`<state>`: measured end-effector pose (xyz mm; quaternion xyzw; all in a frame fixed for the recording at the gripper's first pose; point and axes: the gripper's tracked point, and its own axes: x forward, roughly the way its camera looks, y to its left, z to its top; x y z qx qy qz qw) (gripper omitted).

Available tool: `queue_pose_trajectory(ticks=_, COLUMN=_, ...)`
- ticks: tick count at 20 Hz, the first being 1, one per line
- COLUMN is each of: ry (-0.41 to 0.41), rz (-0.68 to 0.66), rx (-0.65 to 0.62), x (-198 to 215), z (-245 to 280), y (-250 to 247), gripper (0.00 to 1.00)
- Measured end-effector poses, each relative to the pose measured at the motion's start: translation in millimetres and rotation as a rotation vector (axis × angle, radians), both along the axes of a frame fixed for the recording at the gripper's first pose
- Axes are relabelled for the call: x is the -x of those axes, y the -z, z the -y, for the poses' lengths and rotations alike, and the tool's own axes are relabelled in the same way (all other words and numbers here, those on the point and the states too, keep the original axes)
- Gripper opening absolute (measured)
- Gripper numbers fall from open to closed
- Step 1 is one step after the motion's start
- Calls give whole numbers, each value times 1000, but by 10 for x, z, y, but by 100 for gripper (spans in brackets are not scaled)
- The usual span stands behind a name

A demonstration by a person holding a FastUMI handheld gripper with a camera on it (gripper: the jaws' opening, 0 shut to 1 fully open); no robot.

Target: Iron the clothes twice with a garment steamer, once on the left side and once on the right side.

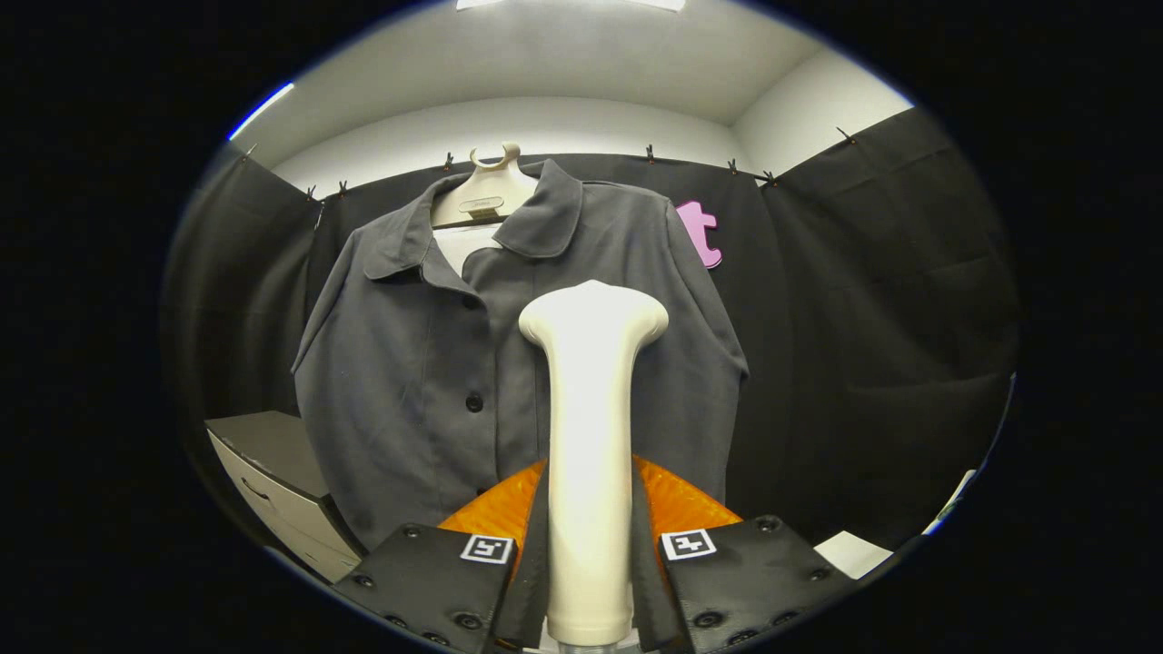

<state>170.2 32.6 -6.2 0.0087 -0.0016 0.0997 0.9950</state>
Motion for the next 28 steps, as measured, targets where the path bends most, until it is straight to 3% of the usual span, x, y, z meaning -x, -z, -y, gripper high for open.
queue_pose_trajectory(ticks=28, ry=49, rz=-210, rx=72, x=484, z=159, y=1531, gripper=46)
